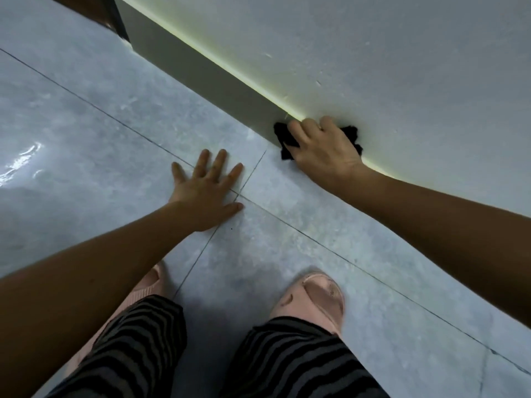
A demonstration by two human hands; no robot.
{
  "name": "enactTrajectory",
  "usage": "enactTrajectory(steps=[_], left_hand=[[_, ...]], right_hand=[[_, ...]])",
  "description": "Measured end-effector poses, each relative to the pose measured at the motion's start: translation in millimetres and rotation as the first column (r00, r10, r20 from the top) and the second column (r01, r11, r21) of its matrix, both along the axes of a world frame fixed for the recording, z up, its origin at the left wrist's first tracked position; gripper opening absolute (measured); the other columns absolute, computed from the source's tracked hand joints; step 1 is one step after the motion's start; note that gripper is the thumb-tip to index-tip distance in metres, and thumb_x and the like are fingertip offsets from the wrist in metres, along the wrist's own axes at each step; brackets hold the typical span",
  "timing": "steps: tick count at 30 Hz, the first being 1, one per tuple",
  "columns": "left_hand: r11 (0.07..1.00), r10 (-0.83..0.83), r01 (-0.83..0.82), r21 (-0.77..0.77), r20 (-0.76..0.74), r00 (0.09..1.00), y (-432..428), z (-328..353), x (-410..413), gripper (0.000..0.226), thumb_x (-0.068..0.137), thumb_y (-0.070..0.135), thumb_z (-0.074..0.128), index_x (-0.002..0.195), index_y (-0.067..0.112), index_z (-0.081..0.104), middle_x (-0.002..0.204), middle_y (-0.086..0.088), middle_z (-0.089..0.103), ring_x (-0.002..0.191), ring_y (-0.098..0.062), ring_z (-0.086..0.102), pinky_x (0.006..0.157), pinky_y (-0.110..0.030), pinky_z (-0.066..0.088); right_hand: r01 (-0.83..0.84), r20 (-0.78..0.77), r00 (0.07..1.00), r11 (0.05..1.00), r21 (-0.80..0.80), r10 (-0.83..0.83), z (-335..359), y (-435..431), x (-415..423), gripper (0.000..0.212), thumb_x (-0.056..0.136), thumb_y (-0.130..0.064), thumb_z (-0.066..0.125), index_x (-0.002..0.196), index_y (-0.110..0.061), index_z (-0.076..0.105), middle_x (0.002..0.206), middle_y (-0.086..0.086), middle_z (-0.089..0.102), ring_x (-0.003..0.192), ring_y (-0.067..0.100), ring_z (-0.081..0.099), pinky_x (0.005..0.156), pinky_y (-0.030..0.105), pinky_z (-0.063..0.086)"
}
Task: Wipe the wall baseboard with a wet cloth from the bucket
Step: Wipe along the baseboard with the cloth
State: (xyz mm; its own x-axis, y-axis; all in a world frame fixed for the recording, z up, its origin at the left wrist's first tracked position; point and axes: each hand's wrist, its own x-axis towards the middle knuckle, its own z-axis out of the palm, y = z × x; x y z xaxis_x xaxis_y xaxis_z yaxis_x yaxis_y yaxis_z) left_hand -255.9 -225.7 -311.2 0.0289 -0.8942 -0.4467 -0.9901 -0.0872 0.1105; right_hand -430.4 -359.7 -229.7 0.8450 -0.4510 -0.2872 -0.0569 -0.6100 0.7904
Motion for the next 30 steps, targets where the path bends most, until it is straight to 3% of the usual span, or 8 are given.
enactTrajectory(steps=[4, 7, 11, 14, 16, 21, 26, 30], left_hand=[[0.999, -0.001, 0.000, -0.035, -0.021, 1.000, 1, 2, -2, 0.077, 0.086, 0.069, 0.019, 0.146, 0.036, -0.016, 0.158, -0.004, -0.024, 0.145, -0.031, -0.020, 0.107, -0.070, 0.008], [0.999, 0.001, -0.001, -0.049, -0.008, 1.000, 1, 1, -2, 0.077, 0.086, 0.070, 0.017, 0.146, 0.036, -0.018, 0.157, -0.004, -0.025, 0.144, -0.031, -0.020, 0.108, -0.070, 0.008], [0.999, -0.008, 0.007, -0.036, -0.017, 1.000, 4, 0, -11, 0.077, 0.086, 0.069, 0.017, 0.146, 0.035, -0.018, 0.157, -0.004, -0.025, 0.144, -0.031, -0.020, 0.108, -0.069, 0.007], [0.999, -0.023, 0.023, -0.041, -0.003, 1.000, 5, -2, -16, 0.078, 0.086, 0.069, 0.016, 0.146, 0.034, -0.018, 0.157, -0.005, -0.025, 0.144, -0.032, -0.020, 0.107, -0.069, 0.007], [0.999, -0.017, 0.017, -0.039, 0.002, 1.000, 6, -3, -11, 0.078, 0.086, 0.069, 0.017, 0.146, 0.034, -0.018, 0.157, -0.004, -0.025, 0.144, -0.032, -0.020, 0.107, -0.070, 0.006], [0.999, 0.023, -0.024, -0.027, -0.026, 0.999, 7, -3, 0, 0.079, 0.086, 0.069, 0.019, 0.146, 0.035, -0.018, 0.156, -0.004, -0.028, 0.143, -0.031, -0.024, 0.108, -0.070, 0.002], [0.996, 0.066, -0.068, -0.055, -0.031, 0.997, 8, -2, -4, 0.078, 0.086, 0.068, 0.018, 0.147, 0.033, -0.015, 0.157, -0.005, -0.024, 0.144, -0.031, -0.020, 0.108, -0.069, 0.004], [0.994, 0.090, -0.092, -0.061, -0.033, 0.995, 8, -4, -11, 0.081, 0.084, 0.072, 0.015, 0.147, 0.032, -0.017, 0.157, -0.005, -0.025, 0.144, -0.032, -0.020, 0.108, -0.069, 0.002]], right_hand=[[-0.091, 0.113, 0.990, 0.993, 0.076, 0.082, -2, -5, 42, 0.029, 0.084, -0.029, 0.057, 0.110, -0.028, 0.070, 0.123, -0.003, 0.056, 0.100, 0.016, 0.056, 0.080, 0.030, 0.045], [-0.058, 0.052, 0.997, 0.996, 0.070, 0.055, -8, -4, 43, 0.031, 0.090, -0.023, 0.052, 0.117, -0.020, 0.066, 0.131, 0.003, 0.049, 0.106, 0.020, 0.052, 0.082, 0.032, 0.043], [-0.004, -0.042, 0.999, 0.998, 0.058, 0.007, -14, 7, -11, 0.027, 0.086, -0.022, 0.051, 0.102, -0.023, 0.072, 0.109, -0.002, 0.056, 0.087, 0.018, 0.052, 0.066, 0.029, 0.036], [0.019, -0.105, 0.994, 1.000, 0.025, -0.016, -13, 15, -61, 0.038, 0.081, -0.013, 0.038, 0.095, -0.025, 0.072, 0.100, -0.003, 0.056, 0.081, 0.017, 0.052, 0.062, 0.029, 0.034], [-0.023, -0.123, 0.992, 1.000, -0.014, 0.021, -6, 15, -73, 0.034, 0.080, -0.012, 0.042, 0.093, -0.026, 0.071, 0.098, -0.002, 0.054, 0.082, 0.018, 0.050, 0.062, 0.029, 0.032], [-0.080, 0.146, 0.986, 0.996, -0.039, 0.085, 3, -2, -20, 0.029, 0.076, -0.017, 0.048, 0.085, -0.027, 0.074, 0.093, -0.004, 0.059, 0.077, 0.018, 0.051, 0.063, 0.031, 0.029], [-0.087, 0.115, 0.990, 0.992, 0.092, 0.077, -8, -3, 18, 0.018, 0.076, -0.027, 0.064, 0.089, -0.027, 0.076, 0.111, -0.003, 0.062, 0.089, 0.016, 0.056, 0.070, 0.029, 0.042], [-0.037, 0.038, 0.999, 0.992, 0.121, 0.033, -18, 8, -20, 0.027, 0.085, -0.022, 0.050, 0.101, -0.026, 0.072, 0.120, -0.001, 0.055, 0.096, 0.018, 0.054, 0.073, 0.029, 0.042]])
